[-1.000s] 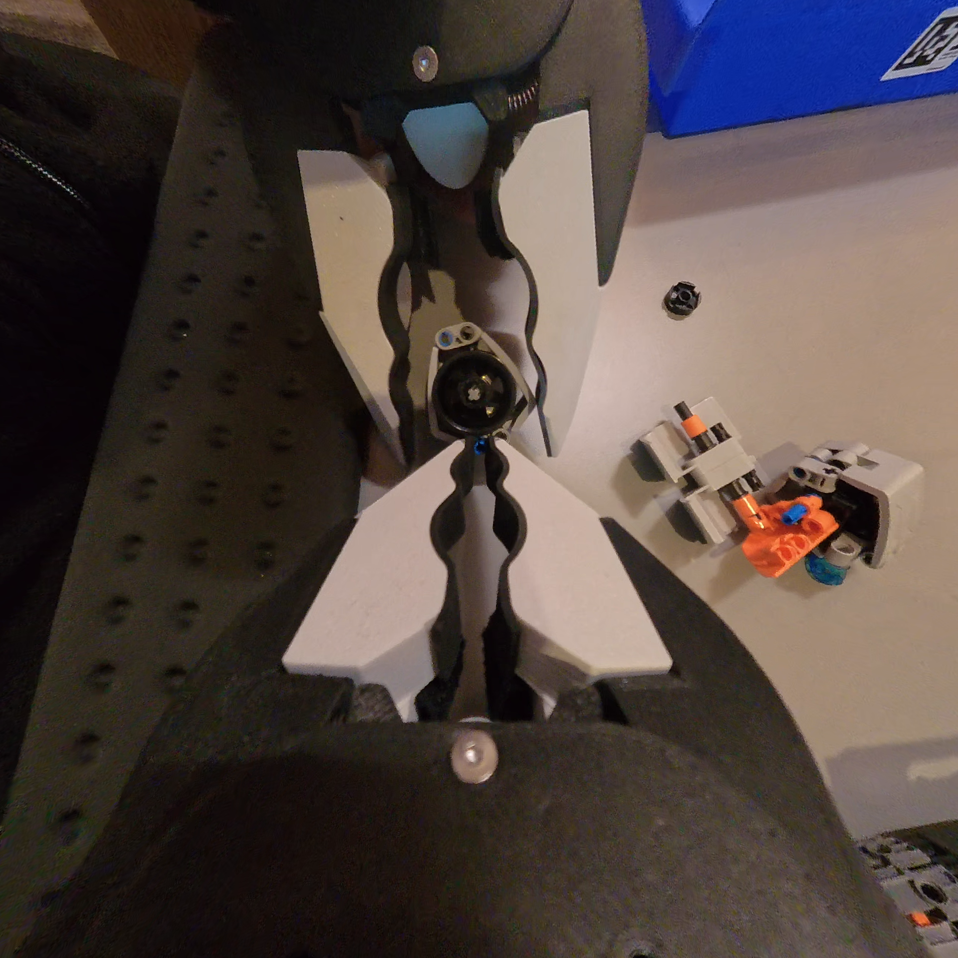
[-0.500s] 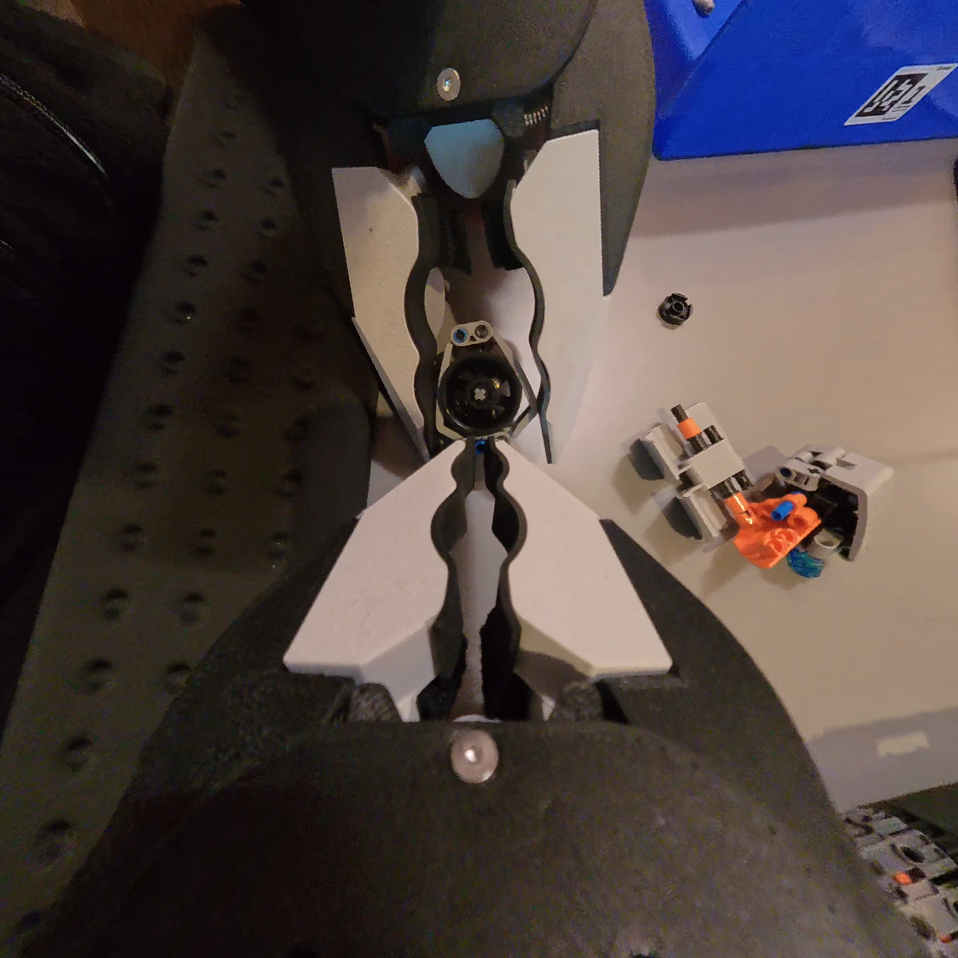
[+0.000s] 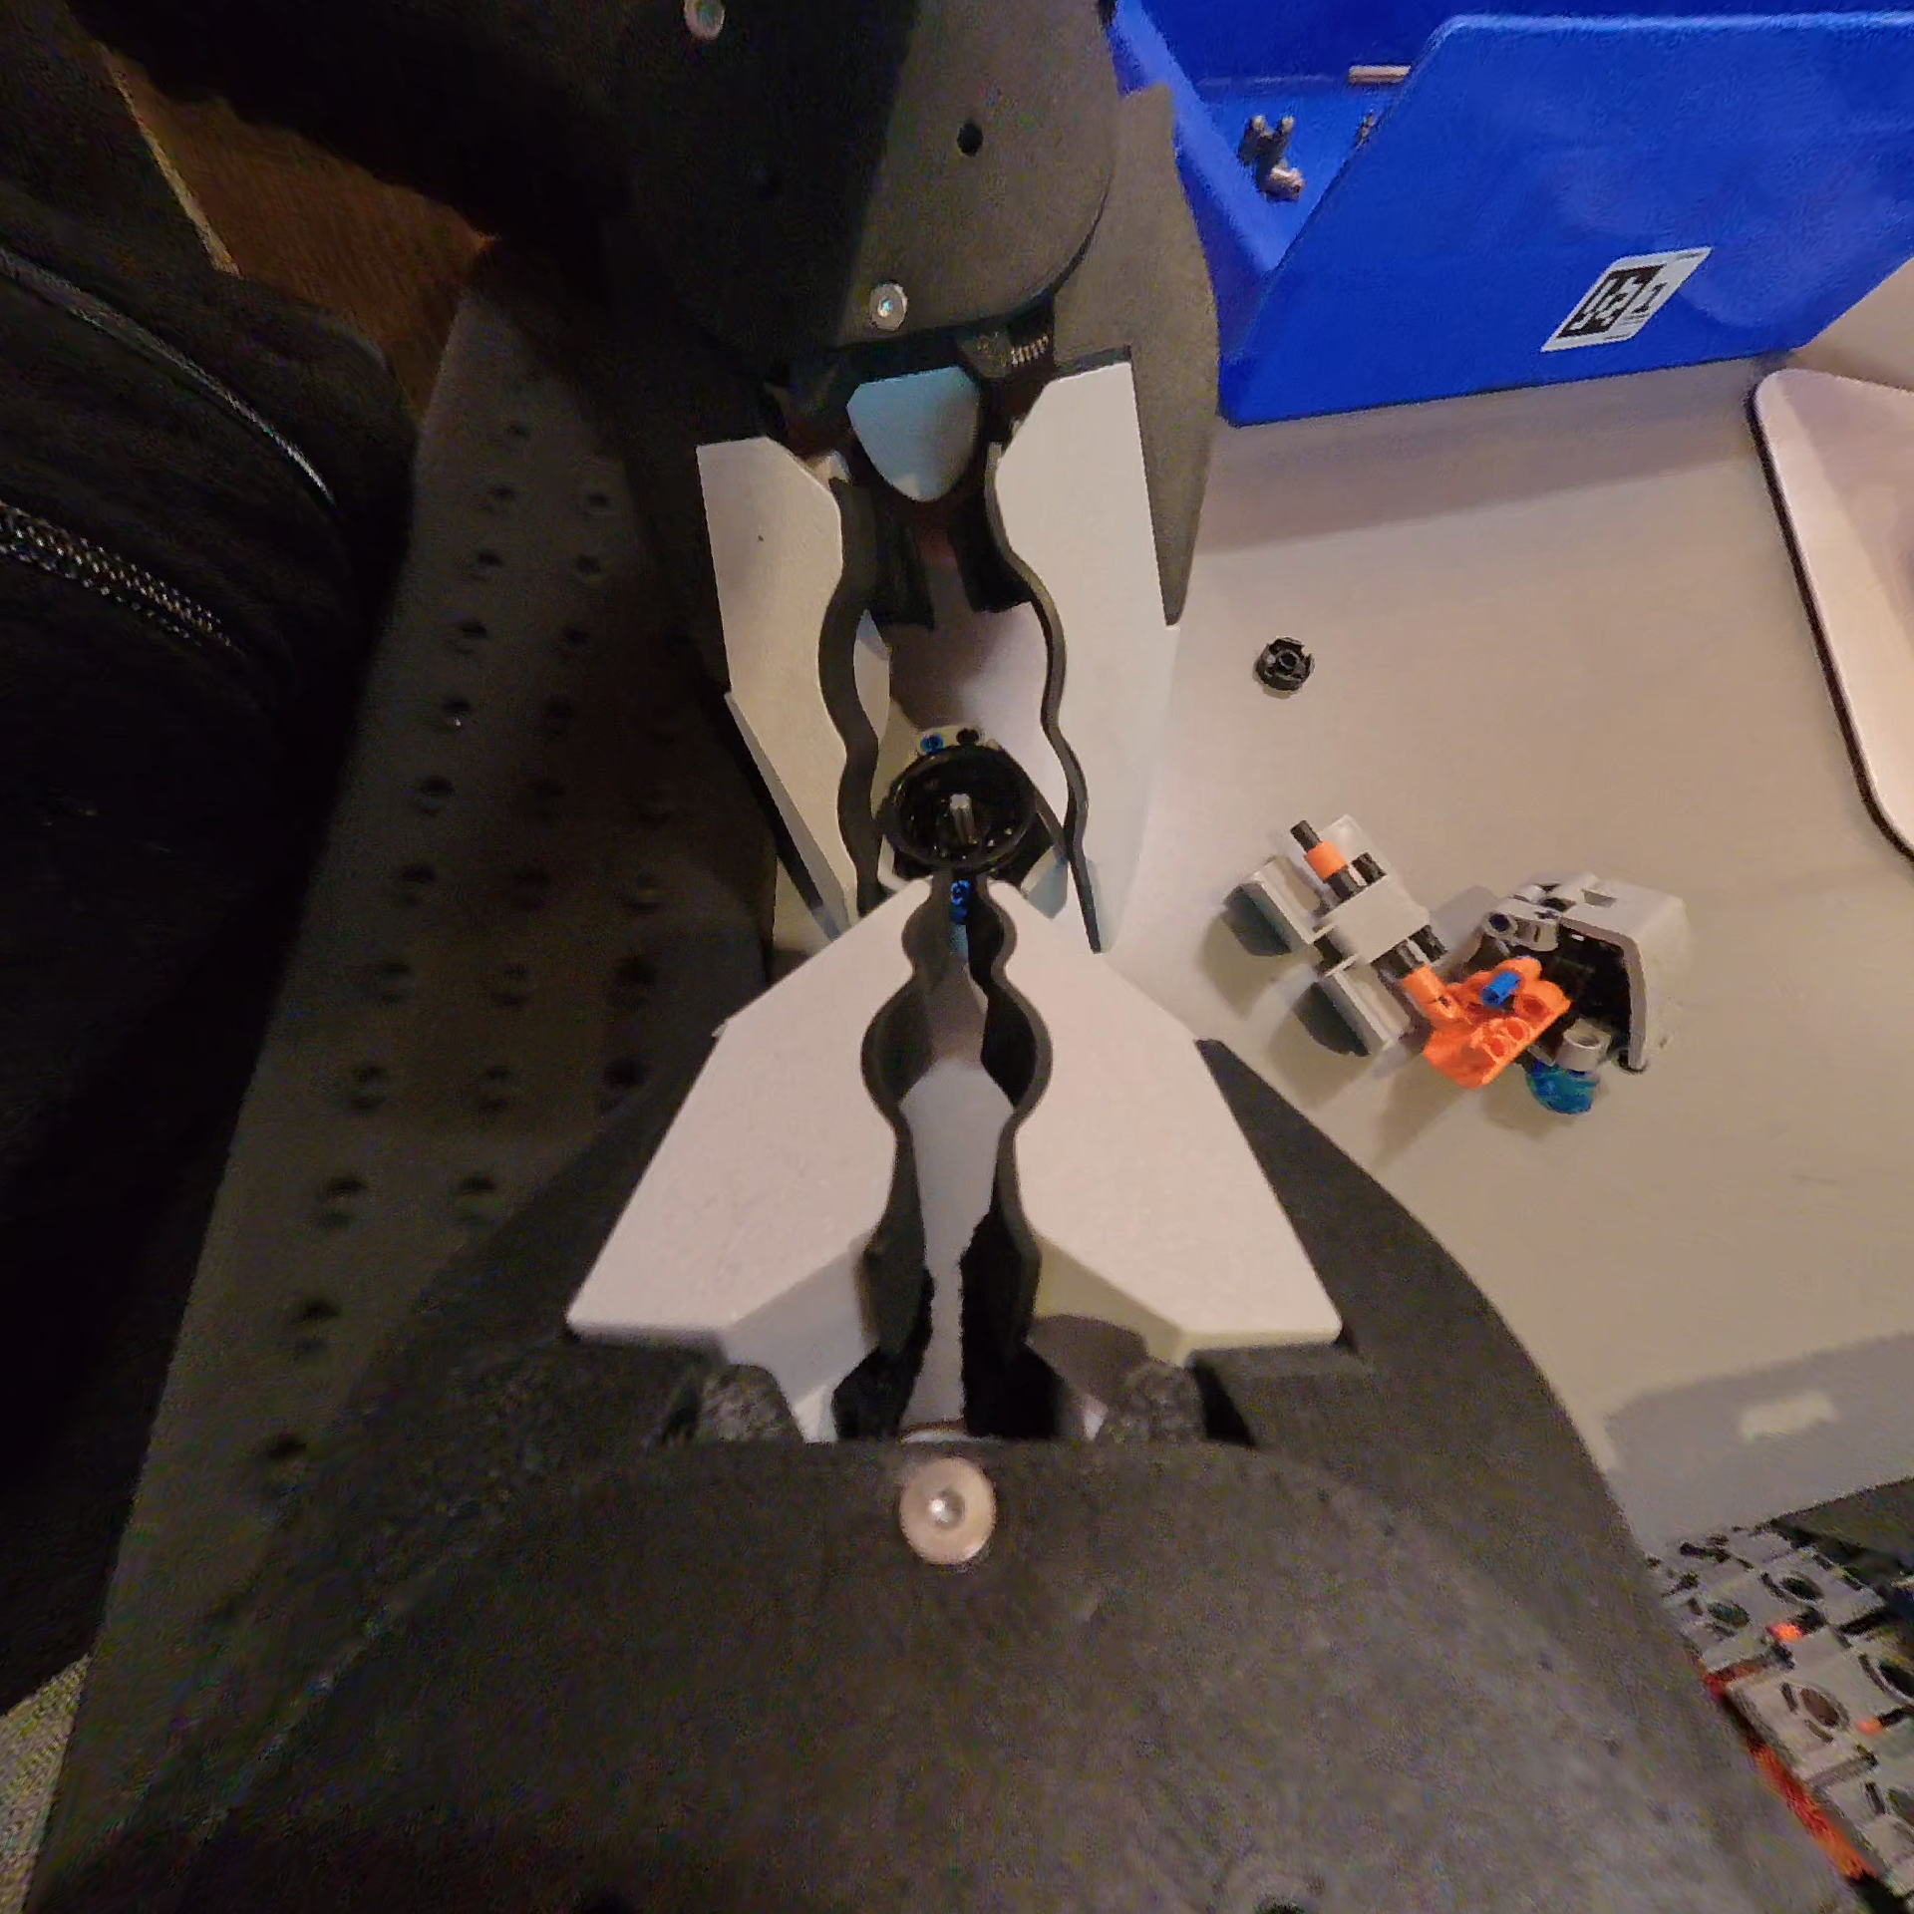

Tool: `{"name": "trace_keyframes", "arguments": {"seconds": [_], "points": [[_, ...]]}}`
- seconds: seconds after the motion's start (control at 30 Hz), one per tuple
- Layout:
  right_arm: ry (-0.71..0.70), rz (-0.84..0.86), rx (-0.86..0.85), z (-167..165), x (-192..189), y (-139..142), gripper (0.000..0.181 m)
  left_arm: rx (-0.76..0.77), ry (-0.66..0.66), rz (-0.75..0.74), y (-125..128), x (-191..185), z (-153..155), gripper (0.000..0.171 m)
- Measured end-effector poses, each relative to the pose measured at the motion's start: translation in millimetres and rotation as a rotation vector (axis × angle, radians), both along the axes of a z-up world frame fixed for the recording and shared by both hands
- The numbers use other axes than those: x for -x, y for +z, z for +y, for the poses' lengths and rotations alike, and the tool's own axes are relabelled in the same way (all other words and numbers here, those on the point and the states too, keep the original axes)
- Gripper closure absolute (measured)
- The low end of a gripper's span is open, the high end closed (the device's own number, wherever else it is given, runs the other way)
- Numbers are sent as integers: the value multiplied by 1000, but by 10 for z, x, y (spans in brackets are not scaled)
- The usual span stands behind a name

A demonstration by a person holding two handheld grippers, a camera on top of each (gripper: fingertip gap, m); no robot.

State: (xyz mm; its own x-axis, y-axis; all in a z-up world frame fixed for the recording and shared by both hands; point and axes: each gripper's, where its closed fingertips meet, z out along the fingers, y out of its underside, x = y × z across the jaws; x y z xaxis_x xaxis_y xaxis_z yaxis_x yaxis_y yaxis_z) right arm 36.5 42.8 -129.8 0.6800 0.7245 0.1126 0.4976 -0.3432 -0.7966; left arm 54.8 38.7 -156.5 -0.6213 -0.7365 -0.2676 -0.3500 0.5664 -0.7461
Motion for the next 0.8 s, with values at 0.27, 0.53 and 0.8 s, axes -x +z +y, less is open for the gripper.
{"name": "trace_keyframes", "arguments": {"seconds": [0.27, 0.53, 0.8], "points": [[16, -88, 11, -45, -93, -191, 181, 39, -25, 54, 33, 48, 5, 130], [21, -177, -24, -39, -89, -241, 181, 59, -47, 111, 82, 17, -42, 158], [5, -189, -17, -50, -98, -269, 181, -45, -44, 30, 19, 32, -74, 171]]}}
